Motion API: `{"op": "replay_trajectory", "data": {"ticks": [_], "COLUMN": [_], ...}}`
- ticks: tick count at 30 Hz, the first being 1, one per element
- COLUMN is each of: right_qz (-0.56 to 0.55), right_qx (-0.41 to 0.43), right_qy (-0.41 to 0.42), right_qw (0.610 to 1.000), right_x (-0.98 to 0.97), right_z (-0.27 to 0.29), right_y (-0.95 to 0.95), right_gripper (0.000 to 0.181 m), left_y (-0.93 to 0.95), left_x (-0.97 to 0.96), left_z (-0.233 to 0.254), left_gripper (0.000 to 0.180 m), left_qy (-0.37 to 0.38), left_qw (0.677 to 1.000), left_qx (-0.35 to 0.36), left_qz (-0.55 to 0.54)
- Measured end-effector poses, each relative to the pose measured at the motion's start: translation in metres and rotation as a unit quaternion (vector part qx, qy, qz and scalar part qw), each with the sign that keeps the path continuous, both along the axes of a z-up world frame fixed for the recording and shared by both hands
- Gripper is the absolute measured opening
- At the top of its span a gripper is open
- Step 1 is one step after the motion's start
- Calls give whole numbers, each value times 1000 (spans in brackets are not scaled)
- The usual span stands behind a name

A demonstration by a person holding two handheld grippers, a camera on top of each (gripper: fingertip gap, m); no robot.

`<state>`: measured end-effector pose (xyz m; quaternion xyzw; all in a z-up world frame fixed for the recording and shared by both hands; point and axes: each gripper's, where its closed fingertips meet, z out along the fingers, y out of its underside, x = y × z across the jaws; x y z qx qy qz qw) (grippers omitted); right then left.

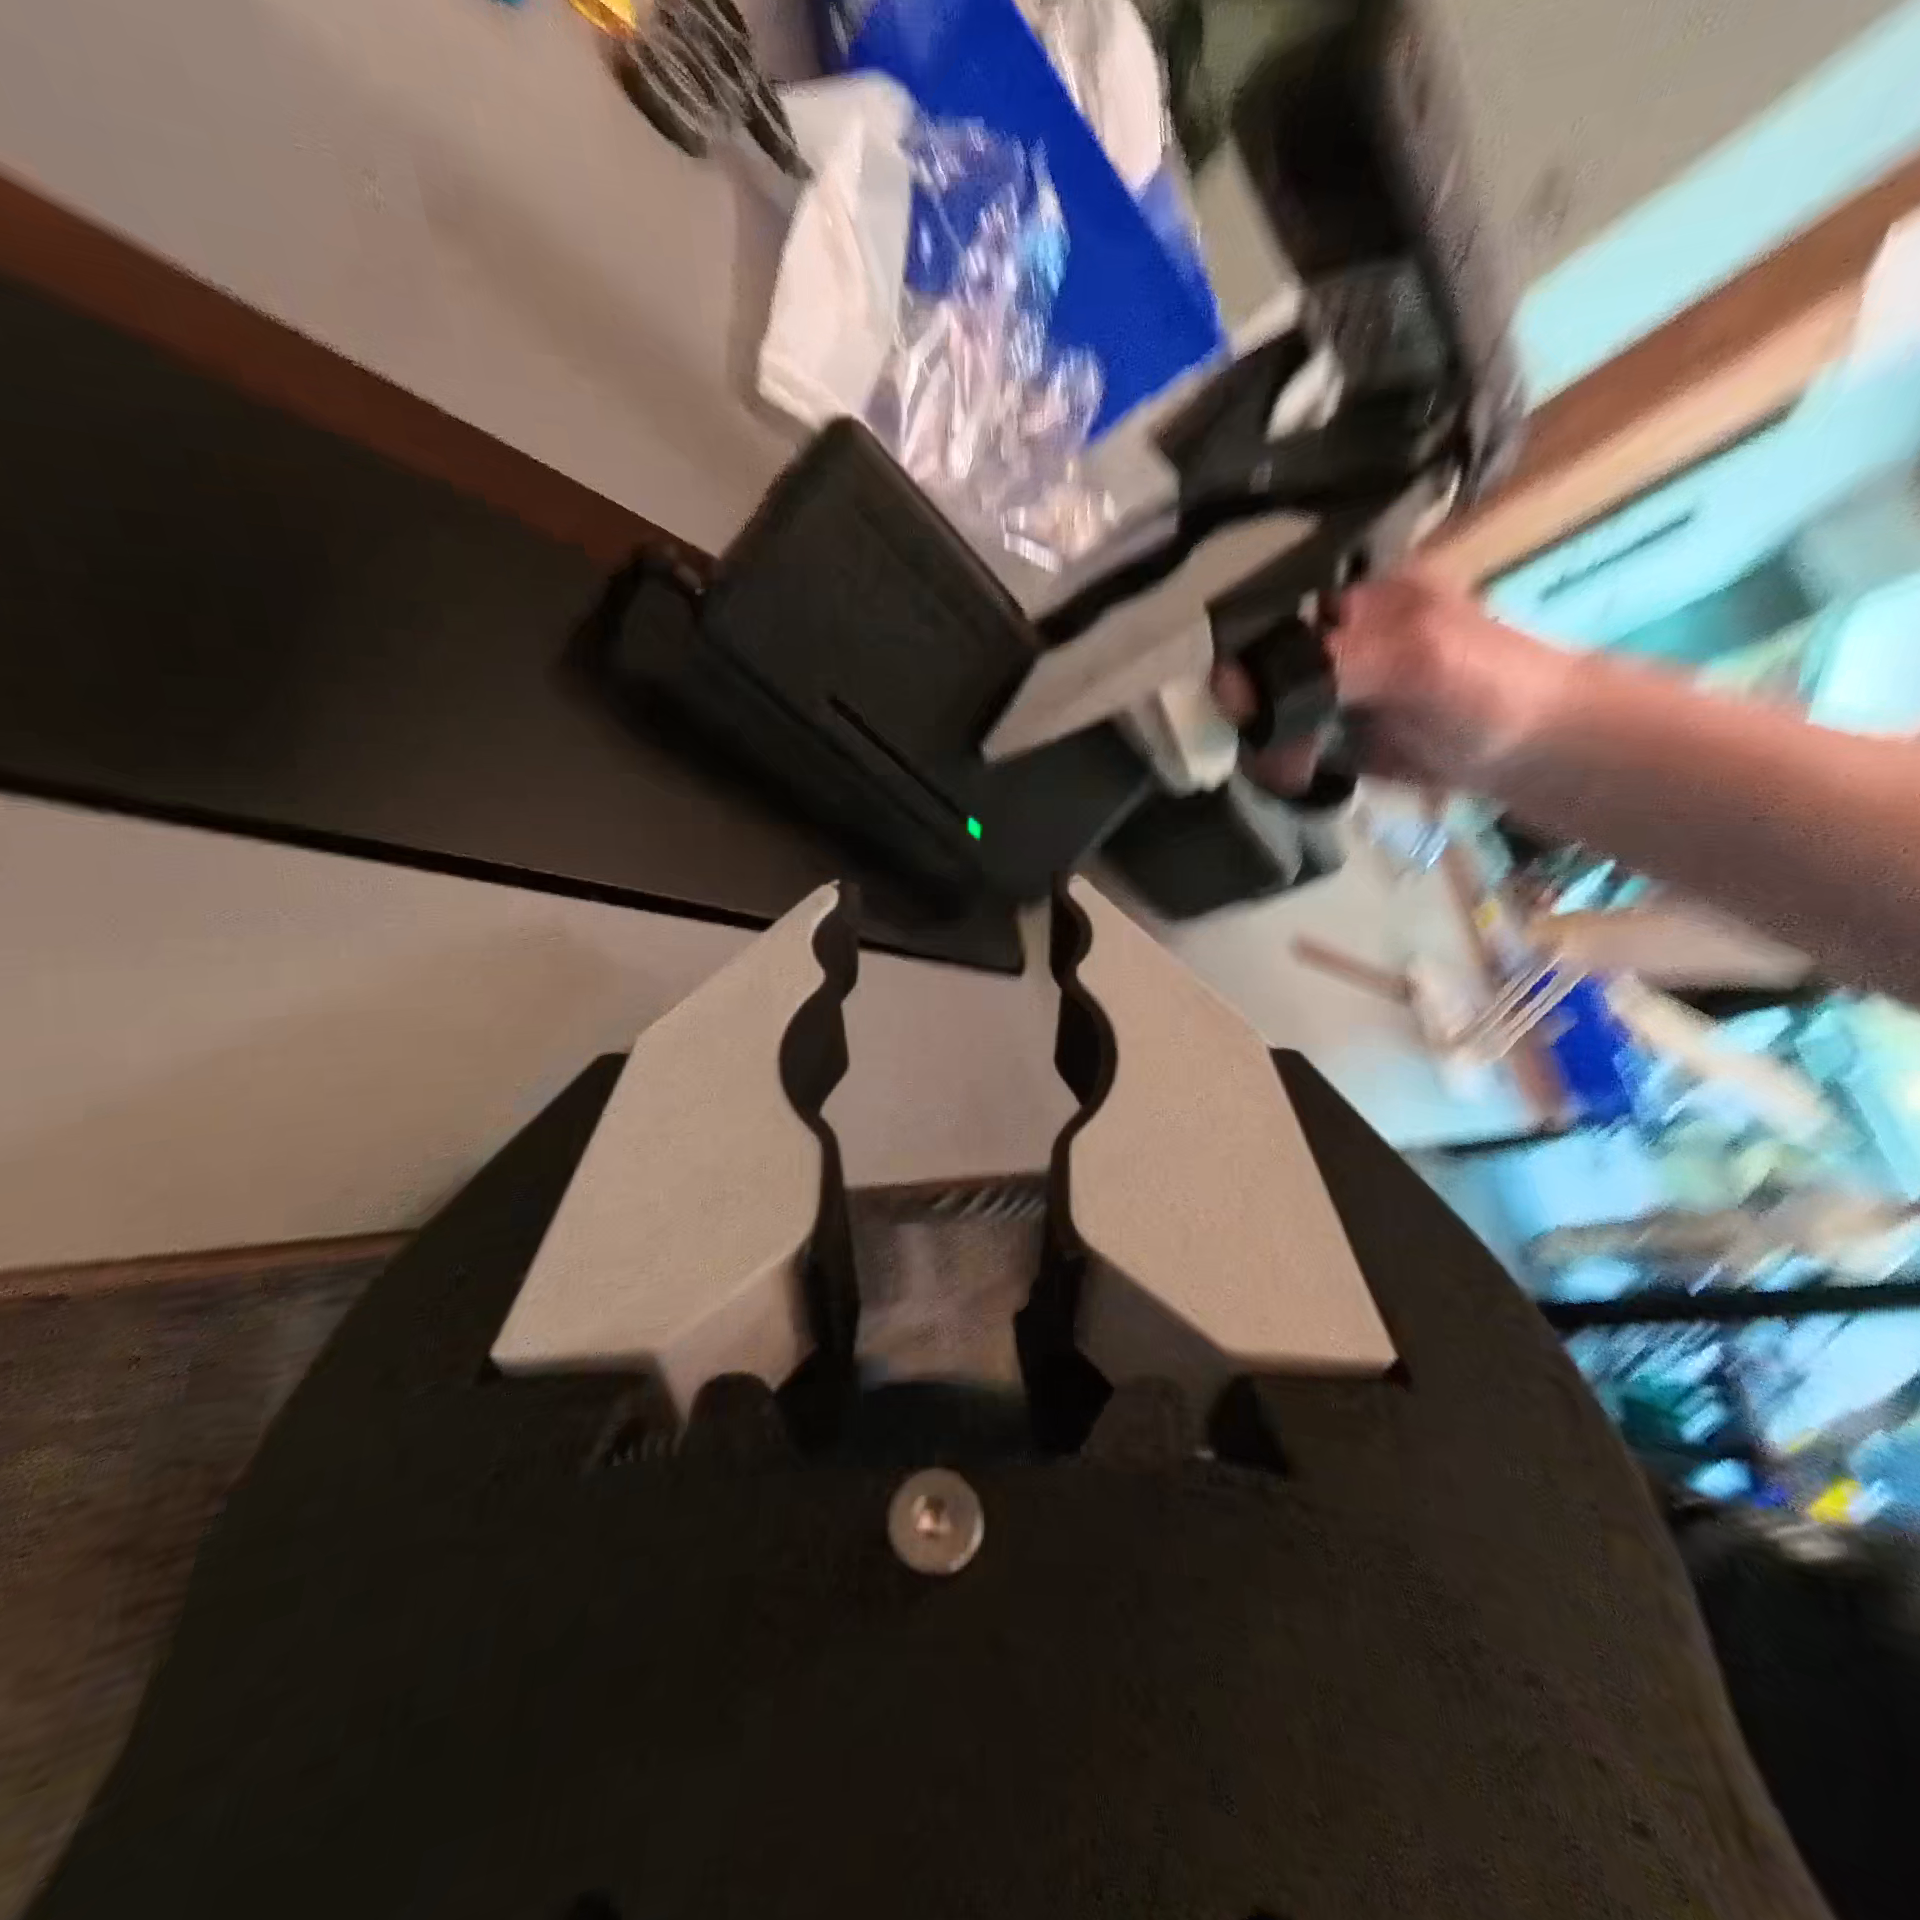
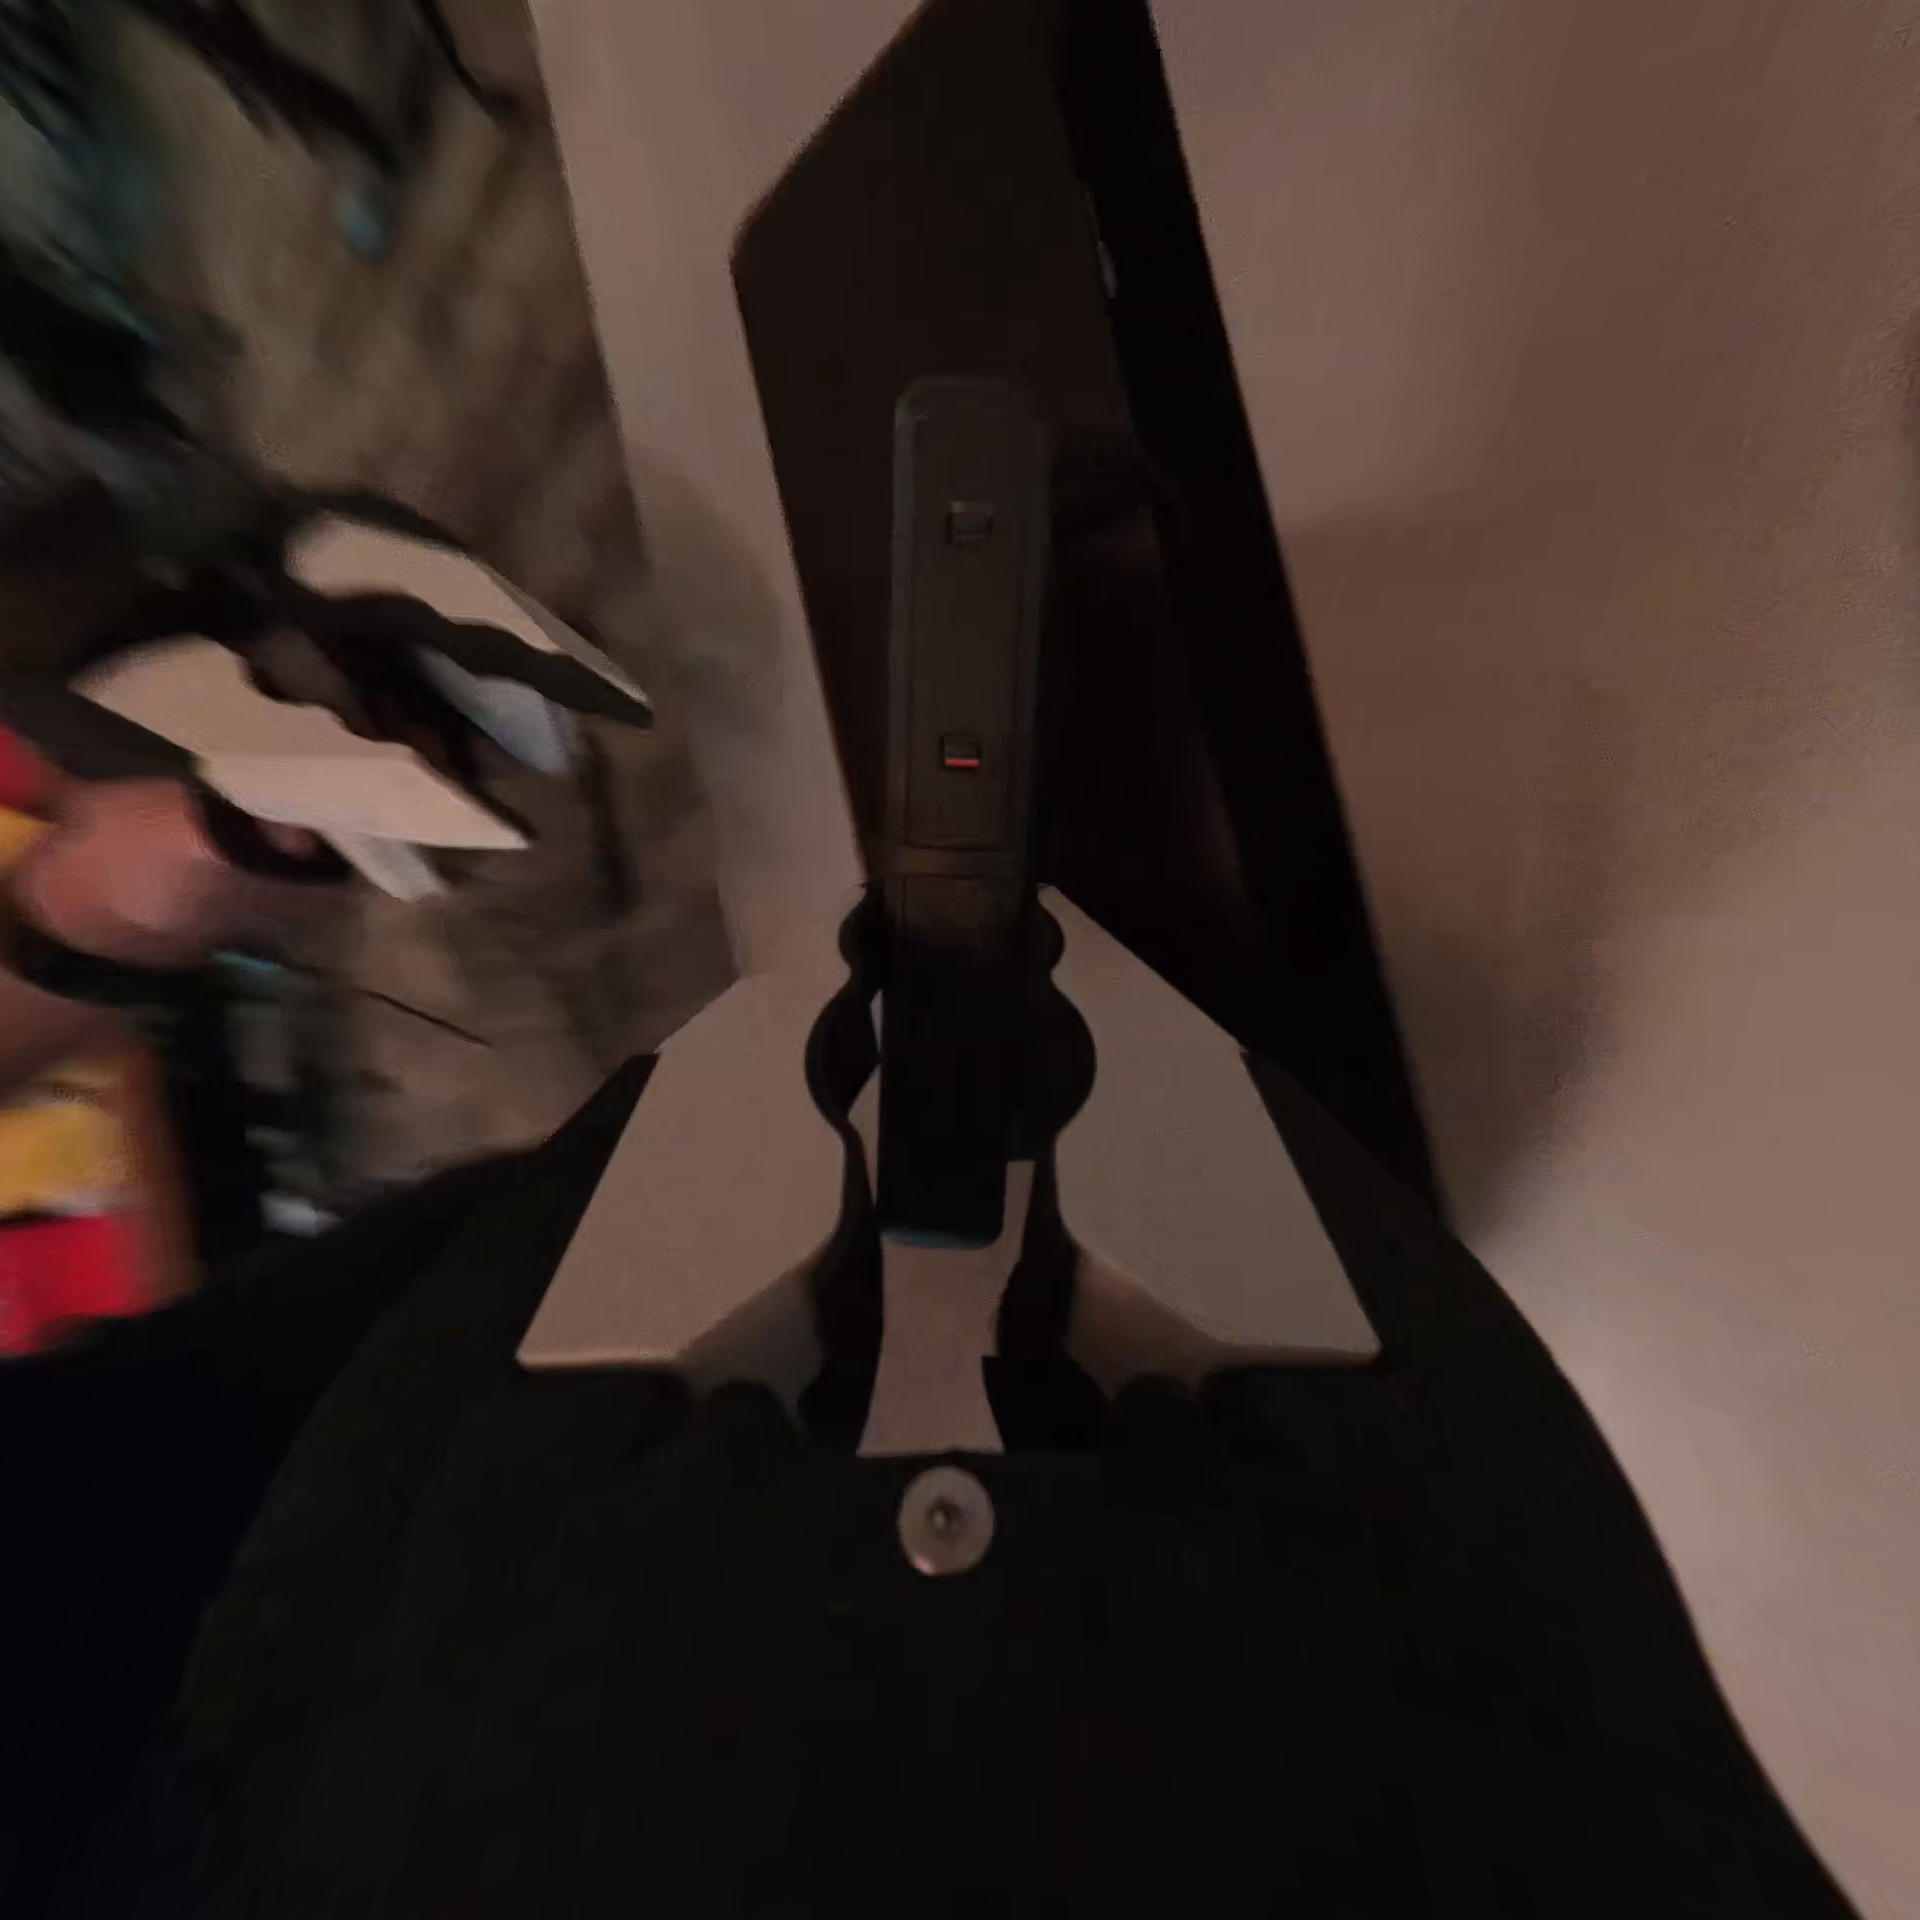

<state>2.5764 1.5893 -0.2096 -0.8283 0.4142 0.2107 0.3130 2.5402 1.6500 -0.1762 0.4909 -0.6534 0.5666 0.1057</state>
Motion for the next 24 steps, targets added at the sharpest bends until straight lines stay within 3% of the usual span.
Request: {"op": "replay_trajectory", "data": {"ticks": [2,5,8,14,18,24], "right_qz": [-42,-73,-55,-10,12,95], "right_qx": [65,125,154,195,235,234], "right_qy": [78,166,209,254,266,224], "right_qw": [994,975,964,947,935,941], "right_x": [-5,1,8,19,25,19], "right_z": [5,11,14,12,15,6], "right_y": [4,4,3,-4,-6,-9], "right_gripper": [24,23,24,24,24,30], "left_y": [-3,-11,-26,-64,-78,-88], "left_x": [12,31,49,69,87,89], "left_z": [5,0,-2,-24,-12,-17], "left_gripper": [34,51,56,43,33,21], "left_qy": [47,131,194,279,263,259], "left_qw": [994,970,936,922,904,920], "left_qx": [-78,-171,-259,-252,-325,-290], "left_qz": [59,114,136,98,87,53]}}
